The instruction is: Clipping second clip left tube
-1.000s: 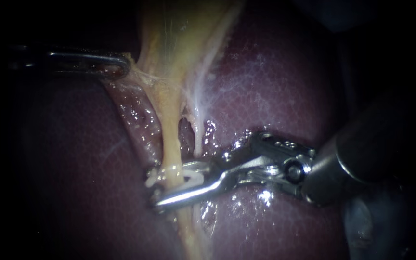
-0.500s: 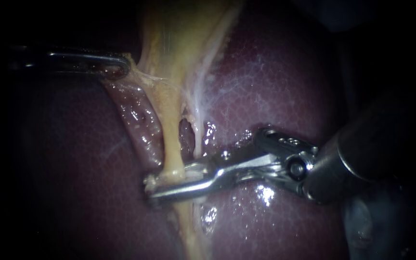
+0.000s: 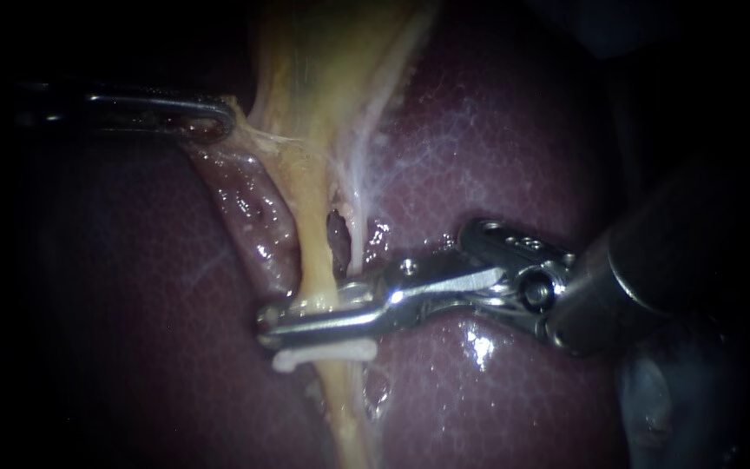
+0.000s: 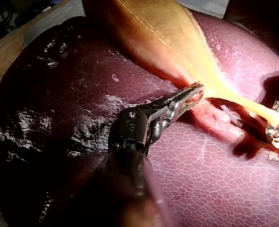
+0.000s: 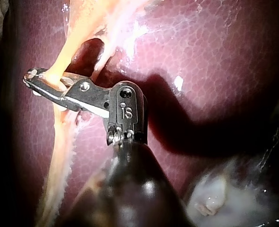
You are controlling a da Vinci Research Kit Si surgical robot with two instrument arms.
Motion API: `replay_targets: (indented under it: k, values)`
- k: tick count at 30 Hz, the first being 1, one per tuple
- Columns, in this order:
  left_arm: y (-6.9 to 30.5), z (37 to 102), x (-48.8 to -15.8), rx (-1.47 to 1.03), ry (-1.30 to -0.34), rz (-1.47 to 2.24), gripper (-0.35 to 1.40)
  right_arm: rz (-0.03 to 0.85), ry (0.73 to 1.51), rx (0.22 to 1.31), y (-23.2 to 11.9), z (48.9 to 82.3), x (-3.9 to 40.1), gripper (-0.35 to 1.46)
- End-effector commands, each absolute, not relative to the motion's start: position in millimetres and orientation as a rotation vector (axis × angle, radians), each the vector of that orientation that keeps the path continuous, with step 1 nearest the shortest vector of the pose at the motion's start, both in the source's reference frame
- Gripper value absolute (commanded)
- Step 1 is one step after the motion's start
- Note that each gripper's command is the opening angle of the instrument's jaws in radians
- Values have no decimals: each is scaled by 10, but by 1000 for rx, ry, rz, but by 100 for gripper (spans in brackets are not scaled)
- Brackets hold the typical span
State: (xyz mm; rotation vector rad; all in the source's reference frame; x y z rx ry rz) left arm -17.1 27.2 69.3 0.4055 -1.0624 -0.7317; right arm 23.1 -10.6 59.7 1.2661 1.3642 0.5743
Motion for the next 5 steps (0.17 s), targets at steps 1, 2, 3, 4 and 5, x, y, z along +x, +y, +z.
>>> replay_targets:
  k: [1, 2, 3, 4, 5]
  values:
    - [272, 693, -171, 405, -1062, -732, -35, 573, 1364, 1266, -106, 597, 231, -35]
    - [272, 693, -171, 405, -1062, -732, -35, 573, 1364, 1266, -106, 597, 231, -35]
    - [272, 693, -171, 405, -1062, -732, -35, 573, 1364, 1266, -106, 597, 231, -35]
    - [272, 693, -171, 405, -1062, -732, -35, 573, 1364, 1267, -106, 597, 231, -35]
    - [272, 693, -171, 405, -1062, -732, -35, 573, 1364, 1267, -106, 597, 231, -35]
